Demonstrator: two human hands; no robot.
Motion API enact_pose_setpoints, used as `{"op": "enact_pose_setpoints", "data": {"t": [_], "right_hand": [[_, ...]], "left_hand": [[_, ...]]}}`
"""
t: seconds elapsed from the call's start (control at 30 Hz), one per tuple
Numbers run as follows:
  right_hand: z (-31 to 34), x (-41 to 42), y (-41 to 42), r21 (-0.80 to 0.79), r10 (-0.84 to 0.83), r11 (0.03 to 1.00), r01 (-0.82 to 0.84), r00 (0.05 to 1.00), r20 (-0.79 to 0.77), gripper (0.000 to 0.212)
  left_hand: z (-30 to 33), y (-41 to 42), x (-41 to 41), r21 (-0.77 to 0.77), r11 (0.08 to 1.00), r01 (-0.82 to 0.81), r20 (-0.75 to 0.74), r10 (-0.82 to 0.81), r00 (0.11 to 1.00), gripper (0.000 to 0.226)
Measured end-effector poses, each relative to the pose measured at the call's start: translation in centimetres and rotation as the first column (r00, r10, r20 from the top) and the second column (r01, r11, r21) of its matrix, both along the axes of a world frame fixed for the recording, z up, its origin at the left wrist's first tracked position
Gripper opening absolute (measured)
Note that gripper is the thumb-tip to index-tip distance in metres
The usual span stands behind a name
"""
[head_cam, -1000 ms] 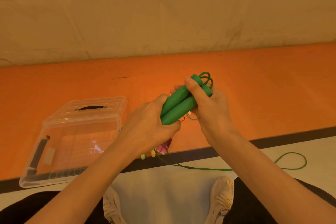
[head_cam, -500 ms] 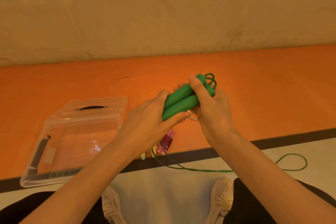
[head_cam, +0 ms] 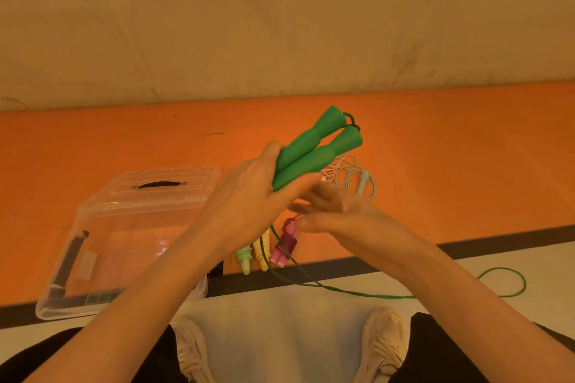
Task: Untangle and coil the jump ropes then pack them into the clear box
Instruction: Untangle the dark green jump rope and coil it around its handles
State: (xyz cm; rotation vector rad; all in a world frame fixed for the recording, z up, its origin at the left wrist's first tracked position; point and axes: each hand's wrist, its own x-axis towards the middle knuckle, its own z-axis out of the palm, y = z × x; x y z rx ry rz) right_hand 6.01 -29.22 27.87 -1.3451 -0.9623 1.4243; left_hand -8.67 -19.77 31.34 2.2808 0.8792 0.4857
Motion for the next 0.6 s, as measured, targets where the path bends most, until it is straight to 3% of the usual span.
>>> {"op": "enact_pose_setpoints", "data": {"t": [0.17, 0.3, 0.37, 0.4, 0.47, 0.53, 0.6], "right_hand": [[-1.5, -2.8, -0.5, -0.048, 0.186, 0.982, -0.182, 0.979, 0.089, 0.055], [-1.0, -3.2, -1.0, 0.007, 0.055, 0.998, -0.056, 0.989, 0.134, 0.022], [-0.4, -3.3, -1.5, 0.093, 0.007, 0.995, -0.042, 0.938, 0.346, 0.012], [0.0, -3.2, -1.9, 0.157, -0.029, 0.986, -0.061, 0.856, 0.516, 0.01], [0.8, -2.8, -2.4, 0.302, -0.169, 0.943, -0.141, 0.578, 0.798, 0.016], [1.8, -2.1, -2.4, 0.398, -0.304, 0.889, -0.225, 0.358, 0.883, 0.025], [2.2, -1.6, -1.9, 0.428, -0.356, 0.867, -0.255, 0.286, 0.89, 0.031]], "left_hand": [[0.0, -0.2, 0.4, -0.021, 0.999, -0.027, 0.03, 0.028, 0.999, 0.051], [-0.2, 0.8, -0.3, 0.011, 0.996, -0.085, 0.032, 0.085, 0.996, 0.053], [-0.3, 1.2, -0.7, 0.055, 0.992, -0.116, 0.007, 0.115, 0.993, 0.059], [-0.3, 1.3, -0.9, 0.074, 0.99, -0.123, -0.014, 0.125, 0.992, 0.061], [-0.6, 1.2, -1.0, 0.105, 0.988, -0.113, -0.072, 0.121, 0.99, 0.053], [-0.8, 0.9, -0.9, 0.095, 0.992, -0.081, -0.096, 0.09, 0.991, 0.046], [-0.8, 0.9, -1.0, 0.039, 0.998, -0.056, -0.069, 0.059, 0.996, 0.054]]}}
